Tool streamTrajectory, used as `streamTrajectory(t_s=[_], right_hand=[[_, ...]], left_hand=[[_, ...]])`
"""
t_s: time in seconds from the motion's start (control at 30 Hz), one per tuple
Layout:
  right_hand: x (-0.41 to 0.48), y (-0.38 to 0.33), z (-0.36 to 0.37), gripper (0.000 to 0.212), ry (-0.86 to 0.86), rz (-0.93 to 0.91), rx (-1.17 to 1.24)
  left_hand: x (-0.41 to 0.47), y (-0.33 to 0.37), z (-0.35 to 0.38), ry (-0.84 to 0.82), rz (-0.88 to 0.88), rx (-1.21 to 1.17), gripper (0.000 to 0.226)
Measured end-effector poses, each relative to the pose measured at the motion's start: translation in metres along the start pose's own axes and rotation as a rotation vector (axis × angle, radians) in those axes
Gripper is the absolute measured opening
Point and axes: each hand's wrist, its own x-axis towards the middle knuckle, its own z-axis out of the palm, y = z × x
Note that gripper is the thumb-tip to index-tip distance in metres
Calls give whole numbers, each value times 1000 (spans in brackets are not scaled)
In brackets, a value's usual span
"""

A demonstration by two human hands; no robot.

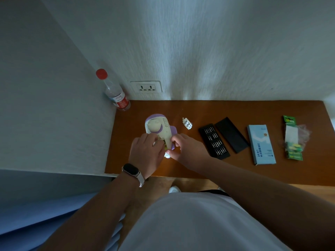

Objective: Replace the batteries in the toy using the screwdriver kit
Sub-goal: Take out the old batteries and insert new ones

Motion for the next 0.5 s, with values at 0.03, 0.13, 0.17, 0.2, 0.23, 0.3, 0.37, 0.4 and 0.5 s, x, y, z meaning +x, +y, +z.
streamTrajectory(t_s=[0.03, 0.13, 0.17, 0.2, 0.23, 0.3, 0.37, 0.4, 0.5], right_hand=[[0, 0, 0, 26, 0, -1, 2], [2, -1, 0, 26, 2, 0, 10], [2, -1, 0, 26, 4, 2, 12], [3, -1, -1, 26, 8, 5, 14], [3, -1, -1, 26, 10, 10, 16], [3, 0, -3, 26, 12, 19, 22], [4, 1, -5, 27, 15, 26, 29], [4, 2, -6, 27, 16, 32, 32], [4, 4, -8, 26, 14, 40, 27]], left_hand=[[-1, -1, 1, 2, -1, -3, 22], [-2, -3, 3, 5, -8, -2, 20], [-2, -3, 4, 5, -11, 0, 19], [-1, -3, 4, 6, -17, 3, 19], [-1, -3, 5, 7, -24, 8, 19], [-1, -3, 6, 7, -30, 12, 20], [0, -3, 7, 9, -24, 3, 21], [0, -4, 7, 9, -20, -4, 21], [2, -5, 7, 10, -13, -32, 23]])
